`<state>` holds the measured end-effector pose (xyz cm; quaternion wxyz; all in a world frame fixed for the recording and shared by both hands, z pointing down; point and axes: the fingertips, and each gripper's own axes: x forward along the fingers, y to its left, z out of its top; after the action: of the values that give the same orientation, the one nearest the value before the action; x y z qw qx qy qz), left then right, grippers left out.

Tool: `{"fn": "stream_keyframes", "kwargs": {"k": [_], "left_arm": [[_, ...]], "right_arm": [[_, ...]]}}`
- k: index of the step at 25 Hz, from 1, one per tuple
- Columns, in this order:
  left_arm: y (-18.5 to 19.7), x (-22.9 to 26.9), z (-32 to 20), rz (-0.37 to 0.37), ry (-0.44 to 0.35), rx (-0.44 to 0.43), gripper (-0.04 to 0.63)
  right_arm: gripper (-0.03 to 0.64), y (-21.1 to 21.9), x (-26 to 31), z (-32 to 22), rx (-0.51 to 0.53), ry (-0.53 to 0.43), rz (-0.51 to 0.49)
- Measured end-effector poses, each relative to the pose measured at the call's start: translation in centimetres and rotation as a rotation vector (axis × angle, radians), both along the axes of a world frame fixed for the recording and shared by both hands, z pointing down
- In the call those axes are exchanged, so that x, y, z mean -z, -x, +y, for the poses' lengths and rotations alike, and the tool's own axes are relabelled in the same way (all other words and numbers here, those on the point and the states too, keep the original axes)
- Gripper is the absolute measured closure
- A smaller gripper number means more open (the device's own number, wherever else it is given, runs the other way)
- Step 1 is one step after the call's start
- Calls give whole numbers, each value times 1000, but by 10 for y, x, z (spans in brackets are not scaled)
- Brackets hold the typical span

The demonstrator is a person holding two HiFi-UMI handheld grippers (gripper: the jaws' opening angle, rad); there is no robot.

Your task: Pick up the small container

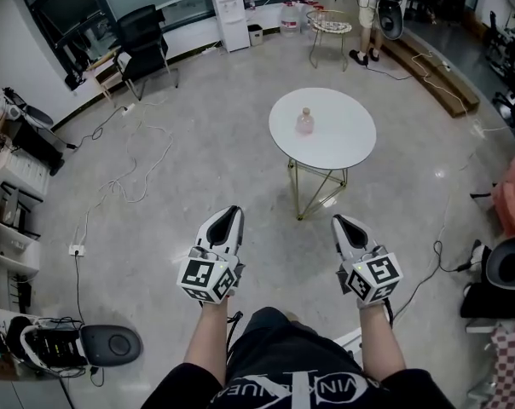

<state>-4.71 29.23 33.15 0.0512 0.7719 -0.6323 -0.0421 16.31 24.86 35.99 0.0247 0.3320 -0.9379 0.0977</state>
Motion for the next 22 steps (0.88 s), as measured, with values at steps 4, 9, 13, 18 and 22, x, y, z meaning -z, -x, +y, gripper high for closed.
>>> {"fn": "stream_keyframes", "kwargs": {"k": [4,9,13,18,22], "left_arm": [[10,2,1,-3,1,39,571],[22,-14,5,12,46,69,571],[30,-23,-1,15,60,73,571],[41,-35,-32,38,61,56,571],[32,-35,-72,57,54,15,571]], "right_arm": [[612,5,-2,-5,20,8,-9],[611,15,-14,-9,36,43,1],[611,23,-23,-21,31,59,0],[611,28,-28,-41,7,57,4],[611,18,-25,-65,-1,50,23]]}}
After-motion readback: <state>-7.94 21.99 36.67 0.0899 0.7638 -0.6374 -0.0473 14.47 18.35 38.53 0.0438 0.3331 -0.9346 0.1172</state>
